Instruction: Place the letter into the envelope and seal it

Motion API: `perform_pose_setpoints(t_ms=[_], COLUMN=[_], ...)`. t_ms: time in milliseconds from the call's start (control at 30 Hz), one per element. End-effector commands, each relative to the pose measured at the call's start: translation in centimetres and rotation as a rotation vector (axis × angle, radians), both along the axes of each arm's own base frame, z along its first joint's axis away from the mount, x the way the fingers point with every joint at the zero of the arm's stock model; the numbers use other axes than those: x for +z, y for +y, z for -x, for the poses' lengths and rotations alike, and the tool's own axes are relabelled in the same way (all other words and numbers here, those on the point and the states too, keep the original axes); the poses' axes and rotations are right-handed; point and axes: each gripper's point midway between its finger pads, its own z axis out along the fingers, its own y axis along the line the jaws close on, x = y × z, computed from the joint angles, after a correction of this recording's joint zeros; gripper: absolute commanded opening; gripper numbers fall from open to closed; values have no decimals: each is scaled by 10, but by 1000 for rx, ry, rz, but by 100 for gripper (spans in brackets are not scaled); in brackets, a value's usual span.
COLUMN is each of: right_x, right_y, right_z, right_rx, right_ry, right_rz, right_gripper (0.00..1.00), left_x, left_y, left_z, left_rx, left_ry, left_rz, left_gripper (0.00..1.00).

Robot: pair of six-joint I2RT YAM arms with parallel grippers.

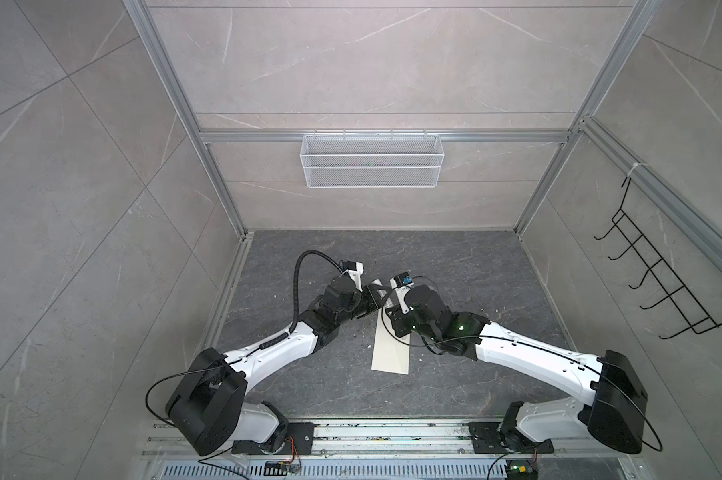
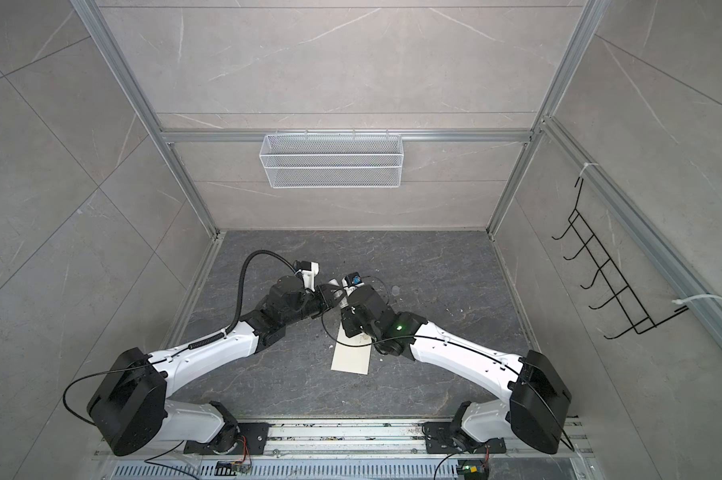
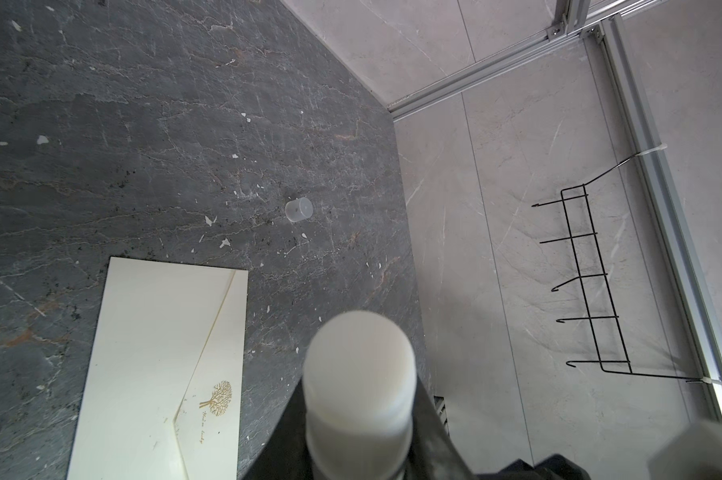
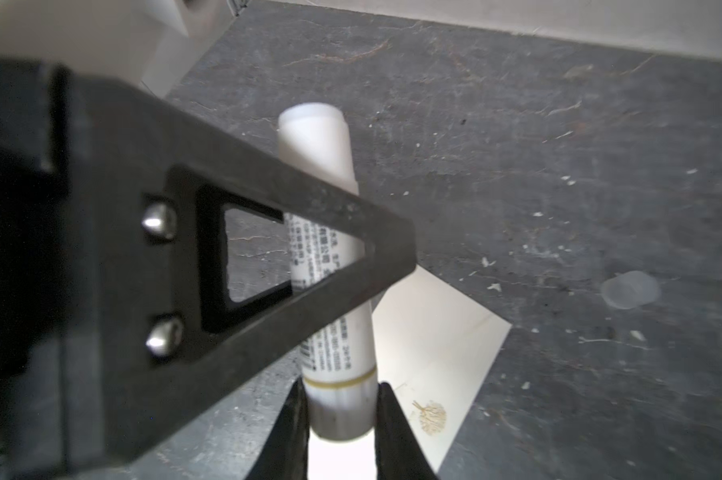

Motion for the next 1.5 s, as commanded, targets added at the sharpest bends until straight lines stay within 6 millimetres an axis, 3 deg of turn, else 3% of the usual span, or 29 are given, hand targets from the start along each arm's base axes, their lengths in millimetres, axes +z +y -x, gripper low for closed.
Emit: perform_pose_setpoints(t_ms=[0,167,300,367,600,833,1000,1267,1467], right_x=[31,35,28,29,27,35,35,22,14], right_y=[-3,1,9,16,21,11,9,10,4], right_z=[-15,-14,-9,-2,14,21,21,15,6], right_rx=[-106,-172,-137,-83,102,213,266,258,208], right_ry=[-190,-300,-290,-277,-128,11,97,161,171], right_rz=[137,346,333,267,35,-292,-426,-446,-426], right_gripper=[0,0,2,8,47,67,68,56,37], left_x=[1,1,2,4,15,26,32,36,36], left_y=[-8,-8,-8,-7,-5,-5,-8,-8,-8], left_z=[5,4,5,6,9,14,17,18,19], left_rx=[-34,-31,-34,-37,-49,-72,-94,-98,-100], left_ry=[-19,-19,-21,-25,-65,-91,-99,-105,-104], left_rz=[-16,-19,-15,-9,-10,7,30,46,47], left_gripper=[0,0,0,0,0,0,0,0,0])
